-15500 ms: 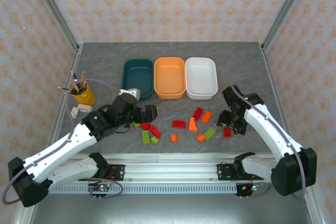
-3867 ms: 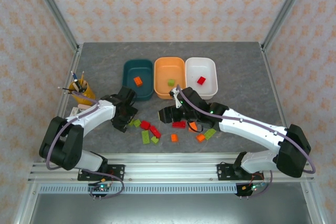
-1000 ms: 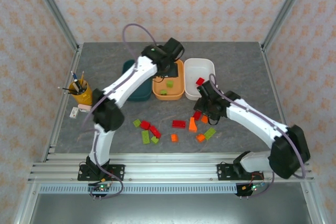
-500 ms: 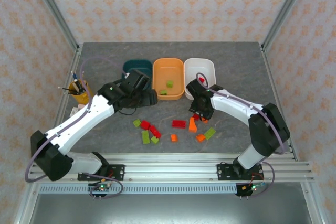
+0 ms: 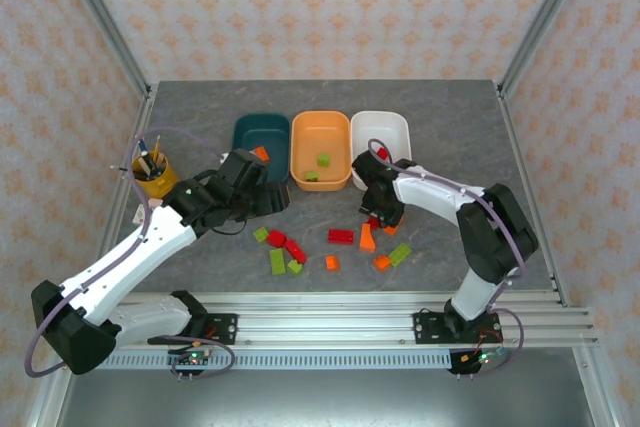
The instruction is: Sort the legos into containers by color
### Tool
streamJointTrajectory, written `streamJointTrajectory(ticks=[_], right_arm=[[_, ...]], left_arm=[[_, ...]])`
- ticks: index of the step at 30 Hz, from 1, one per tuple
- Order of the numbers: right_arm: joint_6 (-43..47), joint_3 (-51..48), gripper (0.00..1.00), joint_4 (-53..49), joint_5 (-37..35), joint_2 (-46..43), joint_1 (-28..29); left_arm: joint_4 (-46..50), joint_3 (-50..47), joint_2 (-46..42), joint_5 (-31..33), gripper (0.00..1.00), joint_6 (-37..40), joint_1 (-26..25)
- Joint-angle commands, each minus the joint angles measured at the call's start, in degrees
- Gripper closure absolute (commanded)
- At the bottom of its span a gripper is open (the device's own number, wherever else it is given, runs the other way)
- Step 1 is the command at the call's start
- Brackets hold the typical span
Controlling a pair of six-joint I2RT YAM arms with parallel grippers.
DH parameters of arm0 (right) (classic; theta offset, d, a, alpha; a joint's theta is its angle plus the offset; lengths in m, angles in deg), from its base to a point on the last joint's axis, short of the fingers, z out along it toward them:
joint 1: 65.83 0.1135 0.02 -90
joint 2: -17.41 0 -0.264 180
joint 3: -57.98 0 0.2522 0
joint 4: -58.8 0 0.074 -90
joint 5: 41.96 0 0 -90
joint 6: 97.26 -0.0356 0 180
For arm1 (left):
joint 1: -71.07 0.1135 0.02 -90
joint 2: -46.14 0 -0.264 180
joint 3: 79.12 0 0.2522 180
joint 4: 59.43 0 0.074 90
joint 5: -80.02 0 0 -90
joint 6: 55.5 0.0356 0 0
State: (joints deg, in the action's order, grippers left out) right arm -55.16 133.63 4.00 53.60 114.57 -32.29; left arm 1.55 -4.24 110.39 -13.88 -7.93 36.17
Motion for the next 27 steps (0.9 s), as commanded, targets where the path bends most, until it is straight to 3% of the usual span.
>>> streamJointTrajectory(ticks=[1,14,22,27], right_arm=[[0.95,1.63,0.50,0.55,-0.48,1.40,-0.23],[1.58,3.19,0.50,1.22,-0.13,4.71,-0.27],[1.76,4.12,0.61,1.50,0.02,6.74,-0.19],[2.32,4.76,0.67,-0.04,-2.26,3.02,0.08]], left_arm=[[-1.47,-1.44,-2.04,0.56,0.19,-1.59,-0.26],[-1.56,-2.88,-4.26,0.56,0.19,-3.00,-0.26],[-1.52,-4.62,-5.34,0.65,0.19,-3.70,-0.35],[-1.78,-5.33,-6.15,0.78,0.19,-4.30,-0.35]])
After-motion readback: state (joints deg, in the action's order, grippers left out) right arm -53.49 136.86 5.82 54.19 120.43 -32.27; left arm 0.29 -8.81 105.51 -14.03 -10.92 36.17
